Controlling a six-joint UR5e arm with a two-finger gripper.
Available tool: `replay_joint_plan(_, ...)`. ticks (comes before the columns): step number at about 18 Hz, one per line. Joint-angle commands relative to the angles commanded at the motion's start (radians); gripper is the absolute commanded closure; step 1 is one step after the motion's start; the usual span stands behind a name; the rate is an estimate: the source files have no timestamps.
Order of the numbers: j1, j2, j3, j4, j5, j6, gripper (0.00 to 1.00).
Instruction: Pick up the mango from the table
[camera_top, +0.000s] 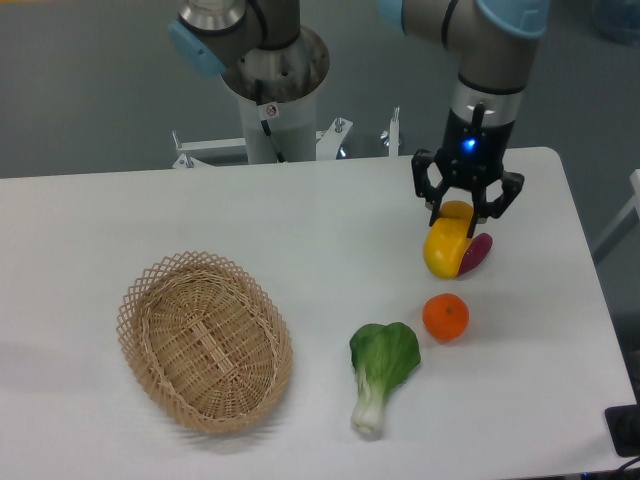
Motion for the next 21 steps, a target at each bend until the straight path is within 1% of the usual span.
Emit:
replay_joint_plan(4, 0.0, -0.003, 0.012, 0.0, -0.002, -0.012, 0.63)
replay_joint_plan(21, -0.005, -0.009, 0.012, 0.009, -0.005, -0.012, 0.63)
